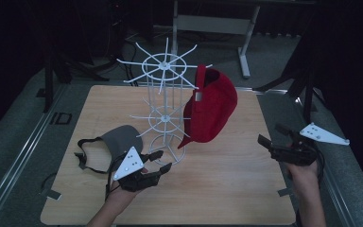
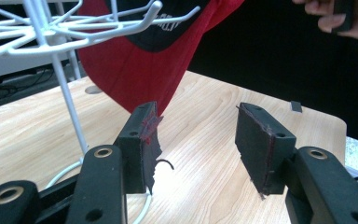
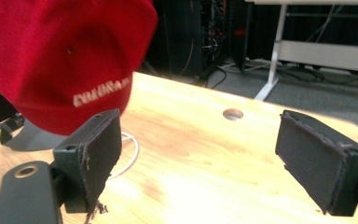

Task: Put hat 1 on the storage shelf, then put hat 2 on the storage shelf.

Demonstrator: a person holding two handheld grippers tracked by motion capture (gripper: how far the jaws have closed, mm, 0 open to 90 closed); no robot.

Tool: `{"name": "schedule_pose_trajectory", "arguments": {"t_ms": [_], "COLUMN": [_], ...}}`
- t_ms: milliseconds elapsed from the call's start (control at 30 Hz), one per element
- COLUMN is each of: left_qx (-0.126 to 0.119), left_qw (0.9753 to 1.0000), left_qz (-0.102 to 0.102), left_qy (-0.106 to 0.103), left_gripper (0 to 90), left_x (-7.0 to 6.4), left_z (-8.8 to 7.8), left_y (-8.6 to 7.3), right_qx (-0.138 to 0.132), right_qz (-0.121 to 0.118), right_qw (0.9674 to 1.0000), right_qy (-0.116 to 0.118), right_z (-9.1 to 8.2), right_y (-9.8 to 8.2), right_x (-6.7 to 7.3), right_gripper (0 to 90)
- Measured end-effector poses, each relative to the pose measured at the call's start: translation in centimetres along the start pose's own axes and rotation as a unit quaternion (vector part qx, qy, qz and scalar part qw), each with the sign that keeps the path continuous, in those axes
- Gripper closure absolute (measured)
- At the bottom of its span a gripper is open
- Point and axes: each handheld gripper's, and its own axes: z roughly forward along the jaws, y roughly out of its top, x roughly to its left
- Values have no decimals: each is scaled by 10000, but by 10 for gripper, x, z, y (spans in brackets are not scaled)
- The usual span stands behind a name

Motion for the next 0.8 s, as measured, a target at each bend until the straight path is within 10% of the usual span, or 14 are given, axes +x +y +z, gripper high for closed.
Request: {"name": "schedule_pose_trajectory", "arguments": {"t_ms": [433,800], "left_qx": [88,173], "left_qw": [9994,9970], "left_qz": [-217,-412], "left_qy": [259,637], "left_gripper": [498,498], "left_x": [14,33], "left_z": [-13,-40], "left_y": [-27,-62], "right_qx": [489,422], "right_qz": [-82,142], "right_qw": [9953,9938], "right_qy": [-829,-1017], "right_z": [13,4], "right_y": [-84,-125], "right_x": [-16,-24], "right_gripper": [142,150]}}
